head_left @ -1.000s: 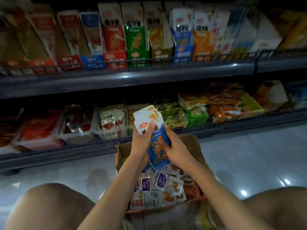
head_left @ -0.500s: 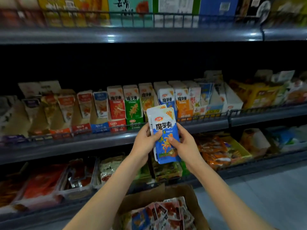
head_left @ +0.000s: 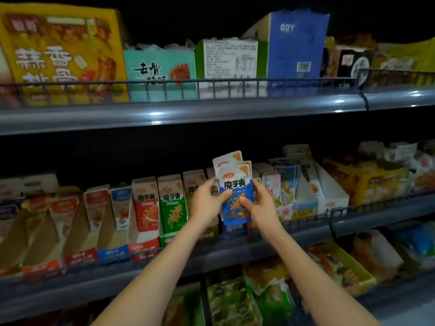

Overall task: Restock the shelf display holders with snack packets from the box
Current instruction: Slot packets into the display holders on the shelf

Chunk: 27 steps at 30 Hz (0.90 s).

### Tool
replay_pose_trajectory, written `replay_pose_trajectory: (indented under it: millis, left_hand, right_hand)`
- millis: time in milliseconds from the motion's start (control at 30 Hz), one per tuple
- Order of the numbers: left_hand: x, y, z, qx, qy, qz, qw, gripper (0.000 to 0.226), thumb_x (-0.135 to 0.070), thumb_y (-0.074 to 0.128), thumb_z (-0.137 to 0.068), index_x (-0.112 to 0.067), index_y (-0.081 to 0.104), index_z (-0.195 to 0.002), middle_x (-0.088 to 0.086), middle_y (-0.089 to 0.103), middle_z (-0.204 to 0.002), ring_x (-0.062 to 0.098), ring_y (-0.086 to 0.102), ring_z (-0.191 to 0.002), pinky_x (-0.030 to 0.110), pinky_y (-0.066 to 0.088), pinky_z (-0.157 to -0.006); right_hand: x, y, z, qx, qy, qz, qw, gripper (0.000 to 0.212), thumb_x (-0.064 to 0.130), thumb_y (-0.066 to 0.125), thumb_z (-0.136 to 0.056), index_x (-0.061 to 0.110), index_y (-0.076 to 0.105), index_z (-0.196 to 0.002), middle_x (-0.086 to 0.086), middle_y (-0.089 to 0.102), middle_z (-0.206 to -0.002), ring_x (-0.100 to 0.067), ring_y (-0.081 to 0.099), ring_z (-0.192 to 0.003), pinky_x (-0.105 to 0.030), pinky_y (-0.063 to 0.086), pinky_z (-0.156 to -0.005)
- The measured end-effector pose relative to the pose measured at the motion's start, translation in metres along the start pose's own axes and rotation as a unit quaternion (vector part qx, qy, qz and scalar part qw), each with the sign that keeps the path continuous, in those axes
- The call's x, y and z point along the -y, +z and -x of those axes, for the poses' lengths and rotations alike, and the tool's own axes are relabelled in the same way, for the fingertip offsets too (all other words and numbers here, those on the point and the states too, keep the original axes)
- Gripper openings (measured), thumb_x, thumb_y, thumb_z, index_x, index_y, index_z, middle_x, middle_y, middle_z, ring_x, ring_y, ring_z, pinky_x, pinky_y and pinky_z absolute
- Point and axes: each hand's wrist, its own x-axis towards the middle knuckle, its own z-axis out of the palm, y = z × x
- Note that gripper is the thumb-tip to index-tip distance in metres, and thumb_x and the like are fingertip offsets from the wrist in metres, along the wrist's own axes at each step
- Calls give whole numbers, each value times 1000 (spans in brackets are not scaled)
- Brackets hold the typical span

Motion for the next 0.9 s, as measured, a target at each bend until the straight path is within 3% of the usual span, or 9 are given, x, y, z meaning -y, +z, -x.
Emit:
replay_pose_trajectory:
  millis: [100, 267, 433, 500, 633, 767, 900]
  left_hand:
    - [6, 9, -29, -7, 20, 0, 1000, 46, -19, 71, -84, -12, 56, -127, -4, 64, -111, 14, 62, -101, 27, 51, -78]
    - [25, 18, -48, 3, 33, 8, 999, 42, -17, 70, -84, -14, 57, -123, -8, 62, -106, 10, 62, -98, 10, 48, -65]
    - [42, 19, -45, -10, 29, -14, 999, 46, -14, 71, -83, -12, 55, -126, -11, 55, -103, 5, 54, -93, 3, 43, -61]
    - [45, 17, -45, -15, 29, -28, 999, 47, -16, 71, -83, -12, 55, -126, -8, 59, -107, 6, 55, -94, 5, 44, -63]
    - [50, 16, -44, -31, 27, -39, 998, 49, -18, 73, -82, -14, 54, -127, 2, 65, -117, 16, 61, -103, 27, 50, -79]
    - [45, 18, -39, -29, 50, -52, 997, 47, -15, 70, -83, -14, 54, -127, 1, 65, -117, 9, 58, -100, 17, 43, -76]
    - [42, 18, -36, -39, 68, -55, 995, 46, -14, 70, -84, -13, 55, -127, 1, 65, -115, 9, 58, -99, 13, 44, -75]
  right_hand:
    - [-12, -3, -32, -5, -22, 12, 1000, 51, 5, 59, -90, 14, 40, -137, 4, 59, -114, -7, 64, -96, -23, 57, -71]
    - [-35, -5, -56, -6, -39, 47, 998, 48, 11, 63, -89, 21, 44, -131, 6, 60, -116, -7, 63, -102, -28, 58, -78]
    - [-53, 1, -56, 11, -44, 62, 997, 38, 6, 62, -89, 22, 48, -121, 7, 61, -114, 1, 61, -102, -18, 54, -76]
    - [-53, 5, -58, 16, -46, 64, 997, 38, 5, 61, -89, 23, 48, -120, 4, 61, -115, -4, 61, -104, -20, 55, -77]
    - [-53, 8, -59, 35, -46, 71, 996, 37, 4, 59, -91, 21, 46, -121, 2, 61, -116, -7, 62, -105, -25, 57, -79]
    - [-54, 5, -59, 49, -38, 66, 996, 41, 1, 57, -91, 19, 43, -126, 7, 60, -115, 4, 61, -98, -18, 54, -75]
    - [-54, 3, -61, 48, -27, 56, 997, 48, 1, 58, -90, 13, 40, -133, -1, 58, -124, -7, 60, -108, -24, 57, -79]
